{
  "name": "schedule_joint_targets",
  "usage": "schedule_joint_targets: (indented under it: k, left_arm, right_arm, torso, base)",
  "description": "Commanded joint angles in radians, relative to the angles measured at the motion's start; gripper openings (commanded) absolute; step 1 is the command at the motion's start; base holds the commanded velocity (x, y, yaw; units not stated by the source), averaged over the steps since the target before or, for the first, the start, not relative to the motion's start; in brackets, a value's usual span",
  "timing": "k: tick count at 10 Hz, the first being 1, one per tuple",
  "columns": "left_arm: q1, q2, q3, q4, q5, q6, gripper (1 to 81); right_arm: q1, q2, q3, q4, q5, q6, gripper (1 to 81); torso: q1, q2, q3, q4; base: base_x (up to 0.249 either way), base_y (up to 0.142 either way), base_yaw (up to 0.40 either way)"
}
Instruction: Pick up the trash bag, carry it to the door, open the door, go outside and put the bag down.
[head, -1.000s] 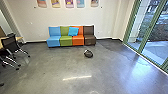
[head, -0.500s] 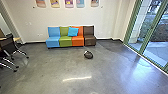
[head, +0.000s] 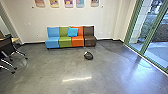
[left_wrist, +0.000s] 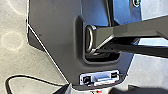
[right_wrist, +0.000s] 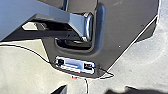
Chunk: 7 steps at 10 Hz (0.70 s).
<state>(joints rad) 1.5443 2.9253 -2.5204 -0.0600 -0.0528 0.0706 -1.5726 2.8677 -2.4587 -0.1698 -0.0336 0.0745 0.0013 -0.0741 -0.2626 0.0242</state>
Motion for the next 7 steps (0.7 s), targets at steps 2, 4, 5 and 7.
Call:
schedule_joint_targets:
  k: [2,4,5,7]
  left_arm:
    - [-0.022,-0.004,0.006,0.008,0.068,0.000,81.1]
    - [-0.022,-0.003,0.006,0.009,0.070,0.001,81.1]
    - [-0.020,-0.003,0.006,0.009,0.070,0.001,81.1]
    - [-0.020,-0.003,0.006,0.009,0.070,0.003,81.1]
  right_arm:
    - [0.015,-0.008,0.006,-0.011,-0.068,-0.004,81.1]
    - [0.015,-0.008,0.006,-0.011,-0.068,-0.004,81.1]
    - [0.015,-0.008,0.006,-0.013,-0.068,-0.004,81.1]
    - [0.015,-0.008,0.006,-0.013,-0.068,-0.004,81.1]
  torso:
    - [0.000,0.000,0.000,0.000]
    - [0.000,0.000,0.000,0.000]
    - [0.000,0.000,0.000,0.000]
    - [0.000,0.000,0.000,0.000]
  base:
    - [0.104,0.000,0.000]
    - [0.102,0.000,0.000]
    - [0.100,0.000,0.000]
    - [0.100,0.000,0.000]
